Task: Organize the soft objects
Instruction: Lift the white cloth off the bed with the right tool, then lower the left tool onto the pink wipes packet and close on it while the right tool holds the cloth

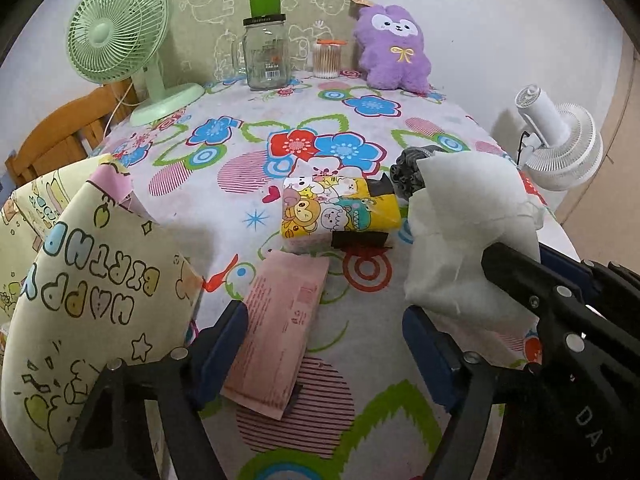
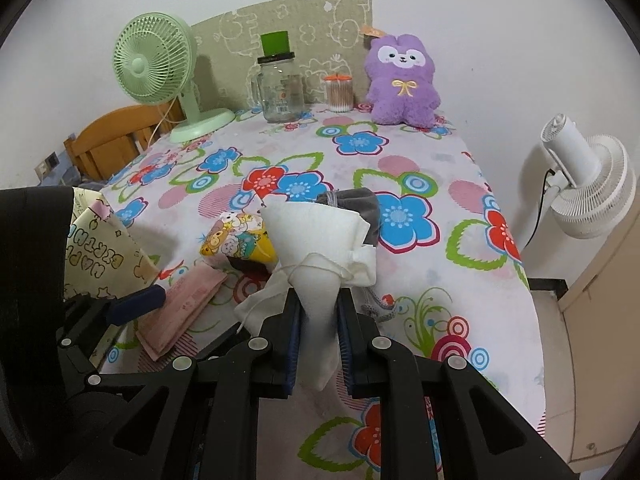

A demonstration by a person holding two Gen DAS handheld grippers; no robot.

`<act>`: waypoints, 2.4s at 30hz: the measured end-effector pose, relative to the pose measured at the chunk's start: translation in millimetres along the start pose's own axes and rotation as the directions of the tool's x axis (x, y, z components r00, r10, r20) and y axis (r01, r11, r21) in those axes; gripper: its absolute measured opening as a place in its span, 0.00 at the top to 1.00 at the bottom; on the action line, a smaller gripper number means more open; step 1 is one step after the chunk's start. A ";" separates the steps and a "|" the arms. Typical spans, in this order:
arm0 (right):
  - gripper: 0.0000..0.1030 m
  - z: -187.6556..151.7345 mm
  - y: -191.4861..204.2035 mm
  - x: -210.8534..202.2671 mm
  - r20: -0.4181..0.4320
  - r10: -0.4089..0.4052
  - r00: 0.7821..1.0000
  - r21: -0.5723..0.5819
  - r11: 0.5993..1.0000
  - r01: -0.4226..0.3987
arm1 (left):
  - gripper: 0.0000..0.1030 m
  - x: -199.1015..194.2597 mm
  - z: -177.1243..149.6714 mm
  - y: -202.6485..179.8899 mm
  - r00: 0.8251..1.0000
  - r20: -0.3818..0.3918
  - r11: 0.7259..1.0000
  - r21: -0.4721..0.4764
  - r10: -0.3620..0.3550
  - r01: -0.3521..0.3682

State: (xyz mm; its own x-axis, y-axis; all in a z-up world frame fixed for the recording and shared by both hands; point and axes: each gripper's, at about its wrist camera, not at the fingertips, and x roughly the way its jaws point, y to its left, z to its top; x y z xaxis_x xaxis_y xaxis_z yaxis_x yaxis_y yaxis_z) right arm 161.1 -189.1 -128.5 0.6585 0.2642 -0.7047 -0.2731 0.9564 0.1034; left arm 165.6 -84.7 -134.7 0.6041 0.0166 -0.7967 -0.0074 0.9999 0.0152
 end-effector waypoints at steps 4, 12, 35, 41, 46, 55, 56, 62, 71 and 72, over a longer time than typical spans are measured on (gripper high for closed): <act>0.81 -2.4 -2.4 3.8 -0.015 0.001 1.000 0.011 1.000 0.000 | 0.20 1.7 0.2 -0.5 1.000 0.005 1.000 0.009 0.012 -0.012; 0.81 -5.0 -5.9 5.0 -0.018 -0.002 1.000 0.031 1.000 0.002 | 0.19 6.2 3.6 -0.2 1.000 0.000 1.000 0.016 0.023 -0.023; 0.81 -14.8 -1.5 -4.1 -0.026 0.009 1.000 0.041 0.999 -0.007 | 0.94 -1.3 -1.7 4.7 0.998 -0.049 0.997 -0.065 -0.047 0.044; 0.81 -17.9 1.0 -7.9 -0.028 0.010 1.000 0.037 0.999 -0.009 | 0.94 -4.0 -2.7 10.6 0.996 -0.066 0.993 -0.100 -0.064 0.057; 0.81 -15.9 3.1 -10.8 -0.021 0.005 1.000 0.029 1.000 -0.005 | 0.59 -14.2 -2.1 9.6 0.999 -0.018 0.994 -0.098 -0.043 0.041; 0.81 -5.1 -1.8 -15.4 0.006 -0.008 1.000 0.038 0.999 0.008 | 0.27 -14.3 11.2 13.2 1.000 0.025 0.995 -0.099 -0.002 0.005; 0.81 -4.0 -2.4 -15.2 0.007 -0.009 1.000 0.038 0.999 0.009 | 0.26 -12.3 13.4 12.9 1.000 0.024 0.995 -0.097 0.001 0.001; 0.81 2.2 -7.1 -12.4 0.012 -0.011 1.000 0.041 0.999 0.011 | 0.20 -4.3 20.6 9.4 0.999 0.031 0.997 -0.083 0.008 -0.006; 0.81 5.1 -14.1 -2.4 -0.003 -0.009 1.000 0.060 0.998 0.009 | 0.16 17.3 30.0 7.6 1.000 -0.010 0.998 -0.066 -0.005 0.004; 0.81 5.1 -14.7 -1.2 -0.006 -0.008 1.000 0.062 0.998 0.008 | 0.16 20.4 30.8 8.7 1.000 -0.023 0.997 -0.073 -0.015 0.013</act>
State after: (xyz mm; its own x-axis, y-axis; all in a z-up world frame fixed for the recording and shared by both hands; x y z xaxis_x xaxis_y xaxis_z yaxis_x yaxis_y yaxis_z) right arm 167.9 -202.9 -125.7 0.6561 0.2557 -0.7100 -0.2234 0.9645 0.1409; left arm 202.4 -75.7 -132.1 0.5858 0.0018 -0.8105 -0.0573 0.9976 -0.0393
